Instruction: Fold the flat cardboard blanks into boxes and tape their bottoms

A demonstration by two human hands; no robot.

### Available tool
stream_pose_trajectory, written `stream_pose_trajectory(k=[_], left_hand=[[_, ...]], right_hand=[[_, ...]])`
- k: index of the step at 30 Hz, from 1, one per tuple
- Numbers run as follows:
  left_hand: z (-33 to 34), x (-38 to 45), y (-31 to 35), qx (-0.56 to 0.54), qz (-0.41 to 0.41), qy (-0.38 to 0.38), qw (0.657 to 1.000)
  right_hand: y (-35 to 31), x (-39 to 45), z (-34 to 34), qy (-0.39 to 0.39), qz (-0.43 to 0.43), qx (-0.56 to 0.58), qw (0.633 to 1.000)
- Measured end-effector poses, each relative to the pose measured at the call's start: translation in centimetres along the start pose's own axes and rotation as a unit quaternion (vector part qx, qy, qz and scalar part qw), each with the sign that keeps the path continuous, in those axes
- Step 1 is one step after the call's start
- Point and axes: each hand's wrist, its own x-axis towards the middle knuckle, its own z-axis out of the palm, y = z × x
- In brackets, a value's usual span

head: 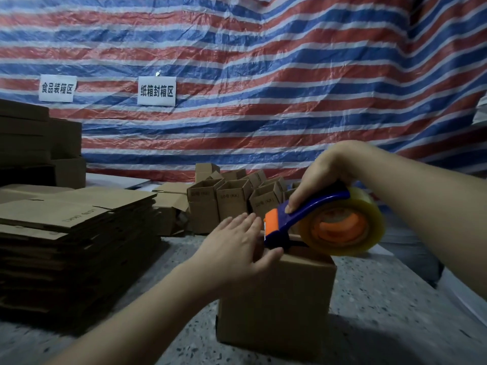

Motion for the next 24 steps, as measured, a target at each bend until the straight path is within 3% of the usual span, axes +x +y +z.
stream_pose_trajectory(k=[13,24], left_hand=[[1.0,-0.6,0.1,0.014,0.015,-0.011,1.000],[0.2,0.4,0.7,0.055,0.003,-0.062,0.997]], right_hand=[[4.2,-1.4,-1.3,-0.019,0.013,0.065,0.998],[5.2,0.2,0.4,-0.033,0.035,0.016,0.999]])
